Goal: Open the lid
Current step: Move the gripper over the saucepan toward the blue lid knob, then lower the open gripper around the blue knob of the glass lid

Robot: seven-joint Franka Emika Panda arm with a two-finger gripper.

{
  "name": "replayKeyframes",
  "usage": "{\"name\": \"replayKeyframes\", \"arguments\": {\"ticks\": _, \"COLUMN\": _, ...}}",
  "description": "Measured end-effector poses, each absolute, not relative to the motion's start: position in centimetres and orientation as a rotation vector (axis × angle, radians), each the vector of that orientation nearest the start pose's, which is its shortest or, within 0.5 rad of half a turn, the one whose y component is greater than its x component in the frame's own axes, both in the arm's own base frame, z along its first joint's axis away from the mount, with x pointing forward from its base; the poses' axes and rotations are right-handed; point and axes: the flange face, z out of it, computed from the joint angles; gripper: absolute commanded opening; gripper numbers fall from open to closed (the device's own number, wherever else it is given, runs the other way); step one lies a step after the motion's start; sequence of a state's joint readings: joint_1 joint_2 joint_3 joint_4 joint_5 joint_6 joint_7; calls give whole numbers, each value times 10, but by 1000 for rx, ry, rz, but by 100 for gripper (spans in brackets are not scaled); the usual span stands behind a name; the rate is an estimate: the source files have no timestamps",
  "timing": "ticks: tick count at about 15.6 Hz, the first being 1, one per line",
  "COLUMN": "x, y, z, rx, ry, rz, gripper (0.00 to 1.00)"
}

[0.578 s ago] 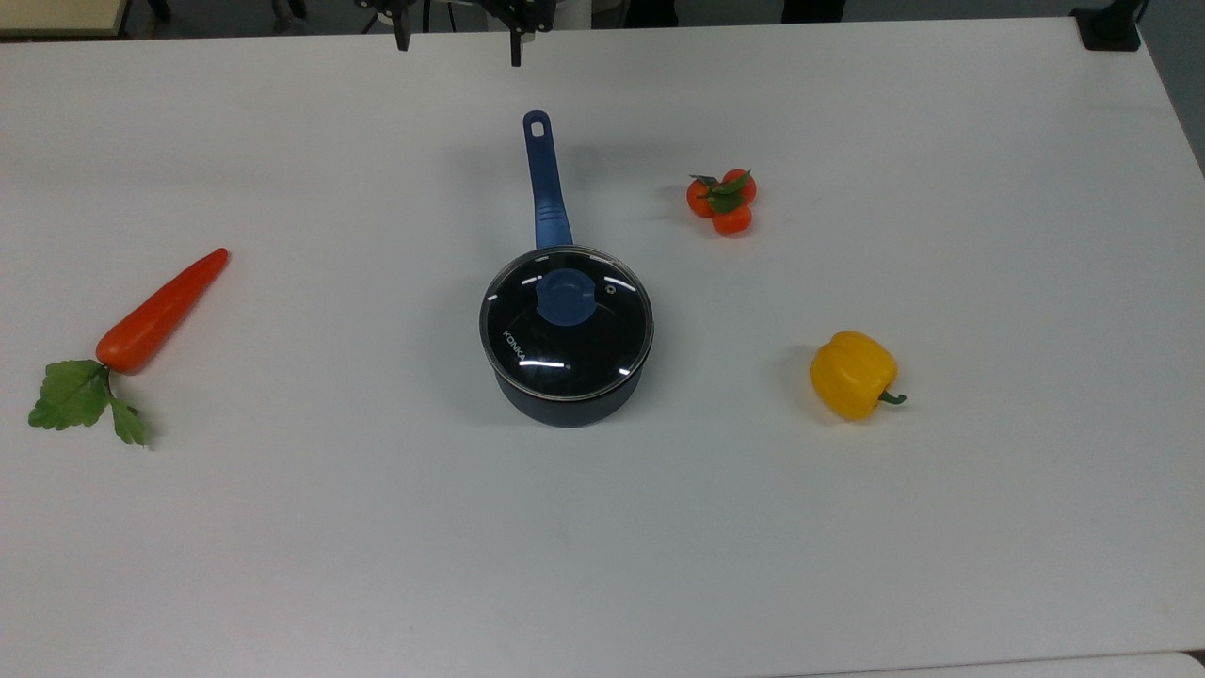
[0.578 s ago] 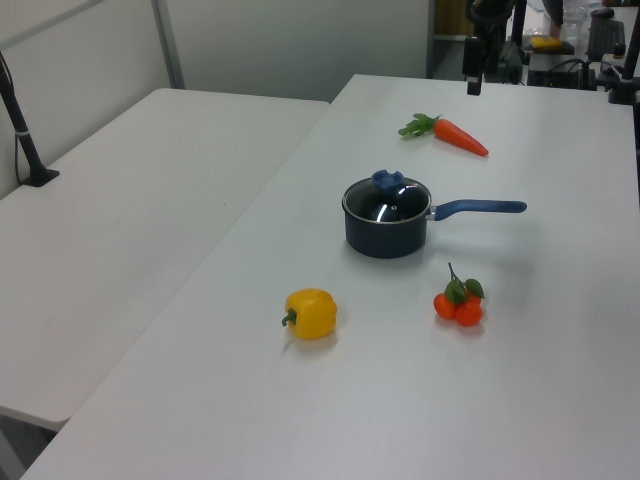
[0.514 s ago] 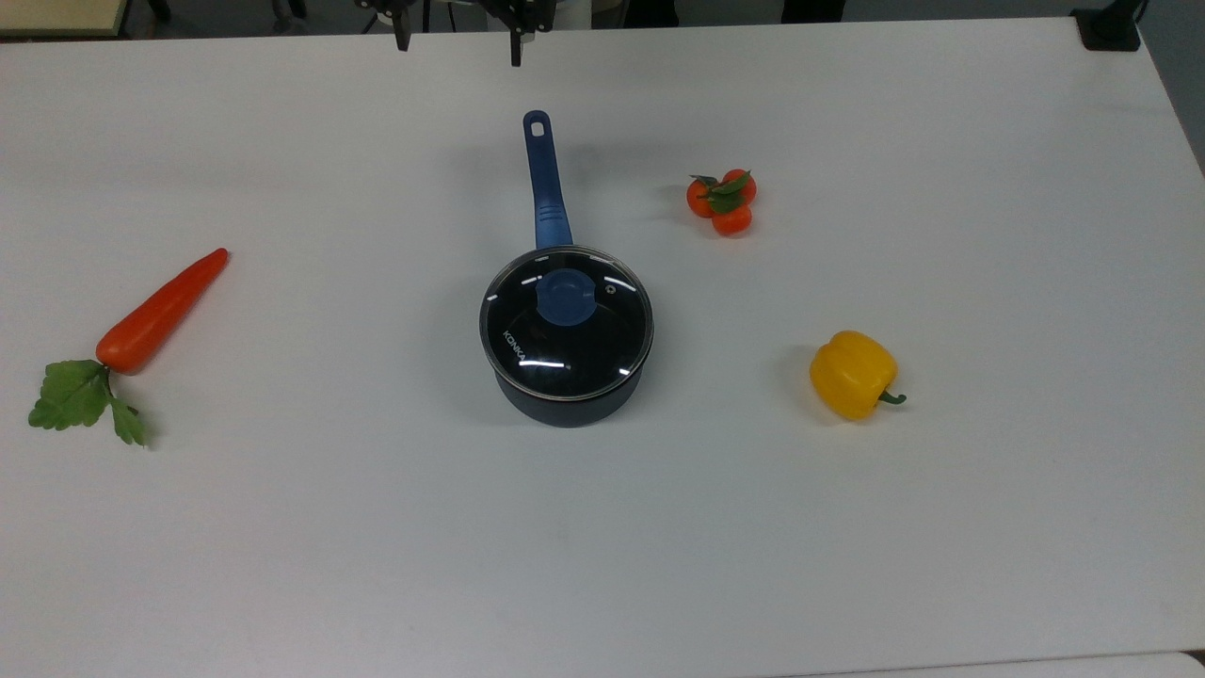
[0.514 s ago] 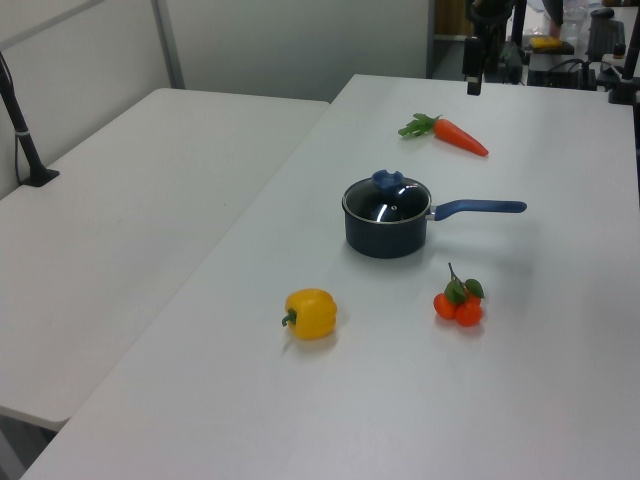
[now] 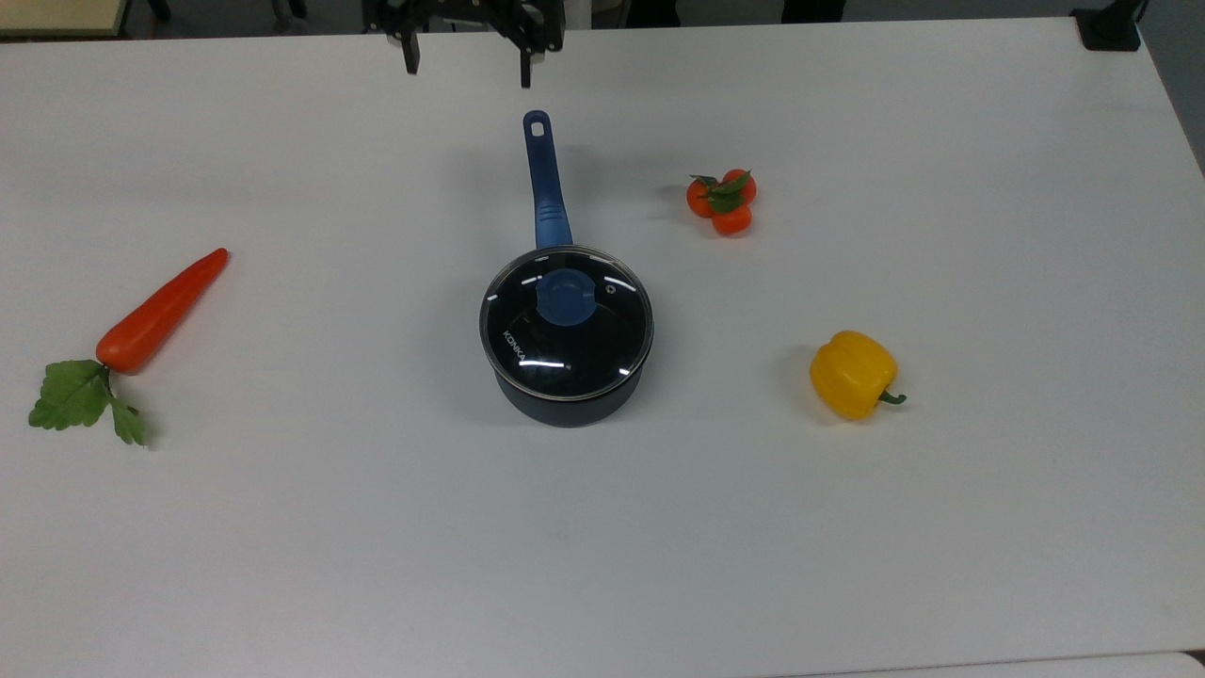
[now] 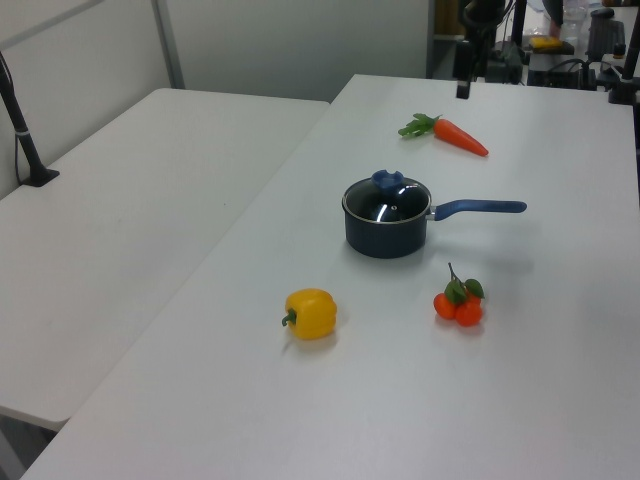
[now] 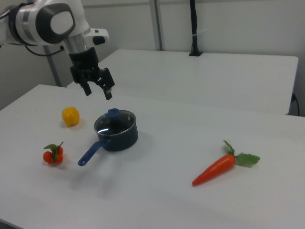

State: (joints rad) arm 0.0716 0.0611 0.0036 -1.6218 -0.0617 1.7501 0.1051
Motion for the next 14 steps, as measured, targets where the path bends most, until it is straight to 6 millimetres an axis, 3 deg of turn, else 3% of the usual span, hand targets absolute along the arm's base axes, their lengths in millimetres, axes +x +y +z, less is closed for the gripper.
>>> {"name": "replayKeyframes", "arguments": {"ticks": 5, "x": 622, "y": 57, "z": 541, "rx": -3171, "ry": -18, "rz": -250, "gripper": 100}}
{"name": "replayKeyframes", "arguments": {"ticks": 11, "x": 663, "y": 95, "z": 453, "rx": -3148, "ry": -138, "rz": -297, "gripper": 100}}
{"name": "replayKeyframes", "arguments": {"ticks": 14, "x": 670, "y": 97, "z": 433, "rx": -3145, "ry": -218, "rz": -299, "gripper": 100}}
